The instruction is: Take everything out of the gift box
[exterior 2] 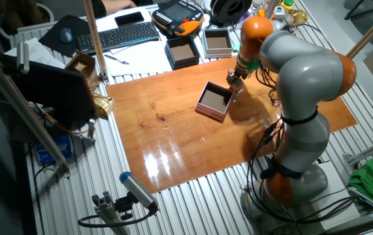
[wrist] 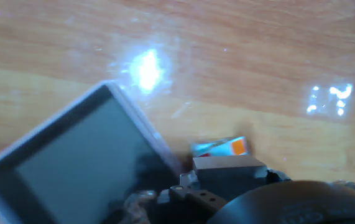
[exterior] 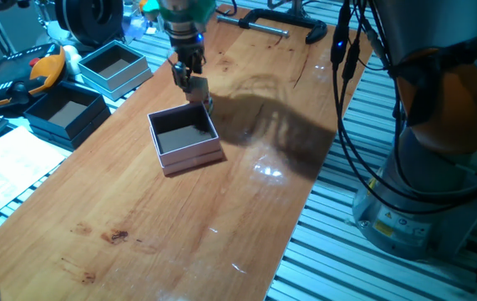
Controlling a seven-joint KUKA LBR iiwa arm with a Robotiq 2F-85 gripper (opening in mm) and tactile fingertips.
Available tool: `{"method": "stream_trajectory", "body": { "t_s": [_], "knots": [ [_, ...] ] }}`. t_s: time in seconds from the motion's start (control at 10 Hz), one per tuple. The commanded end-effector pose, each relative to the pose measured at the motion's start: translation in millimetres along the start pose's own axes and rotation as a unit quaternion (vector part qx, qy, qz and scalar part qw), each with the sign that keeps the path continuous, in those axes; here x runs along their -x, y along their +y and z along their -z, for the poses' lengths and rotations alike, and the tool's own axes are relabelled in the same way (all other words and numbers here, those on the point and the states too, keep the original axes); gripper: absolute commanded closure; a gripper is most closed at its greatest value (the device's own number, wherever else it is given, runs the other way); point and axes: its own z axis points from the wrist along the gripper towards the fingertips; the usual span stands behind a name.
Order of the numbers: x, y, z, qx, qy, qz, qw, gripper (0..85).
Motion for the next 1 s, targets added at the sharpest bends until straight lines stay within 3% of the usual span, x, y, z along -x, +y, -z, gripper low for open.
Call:
{"method": "stream_trajectory", "body": {
  "t_s": [0.0, 0.2, 0.4, 0.5, 0.6, 0.9],
  "knots": [
    [1.9, 3.8, 8.1, 0.000, 0.008, -0.005, 1.000, 0.0],
    [5.0, 23.6, 32.4, 0.006, 0.024, -0.029, 0.999, 9.0],
    [-1.3, 51.3, 56.5, 0.007, 0.049, -0.055, 0.997, 34.0],
    [-6.8, 64.3, 65.2, 0.007, 0.052, -0.067, 0.996, 43.7],
    [-12.2, 79.8, 72.4, 0.012, 0.063, -0.082, 0.995, 53.0],
    [-25.7, 109.5, 81.0, 0.021, 0.070, -0.097, 0.993, 82.3]
  ]
}}
